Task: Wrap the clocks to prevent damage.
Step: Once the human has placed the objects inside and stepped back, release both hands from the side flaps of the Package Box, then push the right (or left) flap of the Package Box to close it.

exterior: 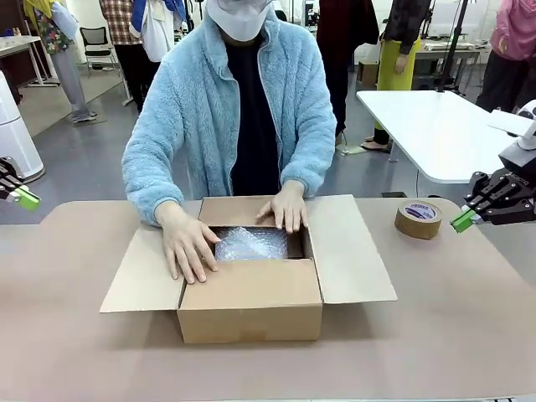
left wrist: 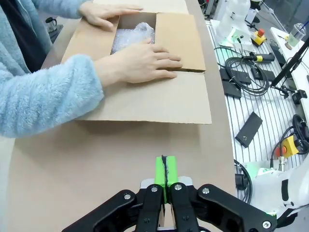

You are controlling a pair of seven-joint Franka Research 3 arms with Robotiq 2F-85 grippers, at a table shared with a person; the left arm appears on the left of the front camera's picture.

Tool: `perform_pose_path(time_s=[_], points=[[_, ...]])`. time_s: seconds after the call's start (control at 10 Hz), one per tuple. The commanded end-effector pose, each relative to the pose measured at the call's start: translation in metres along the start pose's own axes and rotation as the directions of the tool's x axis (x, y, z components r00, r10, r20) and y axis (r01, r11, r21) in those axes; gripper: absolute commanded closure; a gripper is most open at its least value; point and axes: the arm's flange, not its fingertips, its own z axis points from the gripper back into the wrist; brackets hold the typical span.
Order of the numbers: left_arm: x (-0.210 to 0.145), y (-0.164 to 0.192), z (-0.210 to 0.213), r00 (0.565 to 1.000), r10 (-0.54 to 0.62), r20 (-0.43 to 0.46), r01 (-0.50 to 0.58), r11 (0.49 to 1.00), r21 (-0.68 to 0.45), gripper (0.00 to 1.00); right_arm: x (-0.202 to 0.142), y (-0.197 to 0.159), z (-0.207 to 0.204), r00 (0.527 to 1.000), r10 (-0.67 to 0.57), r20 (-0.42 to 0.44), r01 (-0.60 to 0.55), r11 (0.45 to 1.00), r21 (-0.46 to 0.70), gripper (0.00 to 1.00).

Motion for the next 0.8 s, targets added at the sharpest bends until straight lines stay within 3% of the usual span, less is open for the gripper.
perform_pose_path(time_s=[0.0,0.7], points=[[-0.0004,-0.0005,0.0007,1.0,0.002,0.003,-0.002,1.0,-0.001,0.99,0.002,0.0013,-0.0004,1.0,0.02,-0.007,-0.02,1.0,0.013,0.99],[-0.0004,-0.0005,0.0007,1.0,0.002,0.003,-0.002,1.0,-0.001,0.99,0.002,0.0013,-0.0004,1.0,0.02,-0.007,-0.02,1.0,0.013,0.99]])
